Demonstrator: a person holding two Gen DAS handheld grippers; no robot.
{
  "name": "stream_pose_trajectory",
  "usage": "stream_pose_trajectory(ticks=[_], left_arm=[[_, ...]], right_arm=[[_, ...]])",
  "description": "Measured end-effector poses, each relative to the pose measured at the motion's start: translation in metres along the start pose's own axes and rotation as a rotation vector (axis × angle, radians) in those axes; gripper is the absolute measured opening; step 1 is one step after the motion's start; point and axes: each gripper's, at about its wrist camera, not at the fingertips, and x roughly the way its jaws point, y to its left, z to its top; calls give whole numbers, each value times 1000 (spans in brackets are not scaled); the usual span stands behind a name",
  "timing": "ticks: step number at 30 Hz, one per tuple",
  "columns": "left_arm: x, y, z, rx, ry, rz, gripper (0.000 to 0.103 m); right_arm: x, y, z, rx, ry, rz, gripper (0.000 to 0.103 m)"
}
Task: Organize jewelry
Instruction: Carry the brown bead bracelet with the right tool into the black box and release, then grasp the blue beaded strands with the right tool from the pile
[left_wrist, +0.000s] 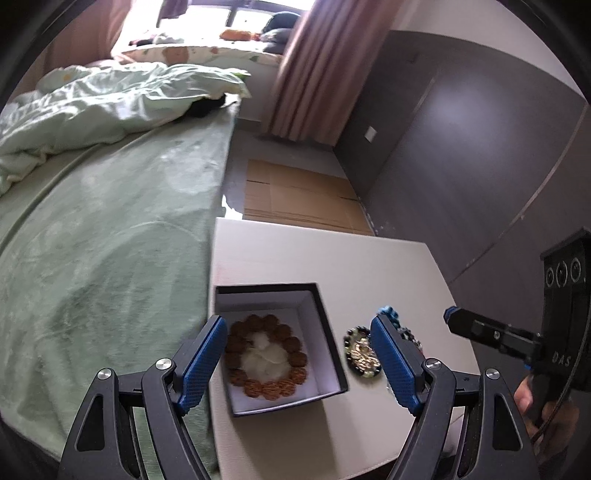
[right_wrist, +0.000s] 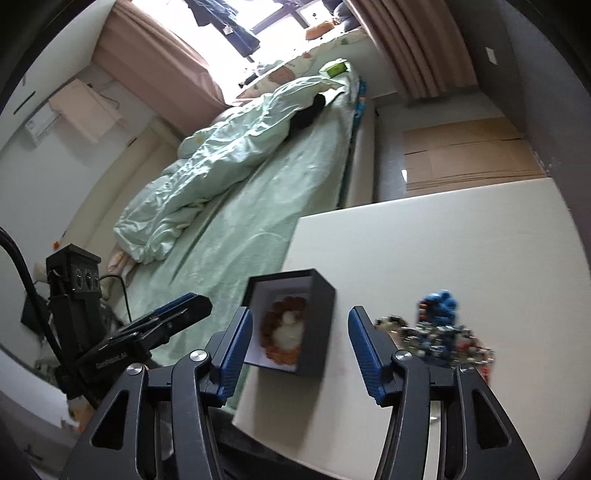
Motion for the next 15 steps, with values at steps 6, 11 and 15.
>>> stream_pose_trajectory(ticks=[6,11,15], left_arm=[[15,-28,-3,56,34,-41,81],[28,-53,5,113,83,-65,80],[37,-70,10,163,117,-55,74]], right_arm=[[-9,-26,-3,50,26,-107,55],[-8,-57,-8,112,73,-172,55],[-7,-82,-13,155,103,-216,55]])
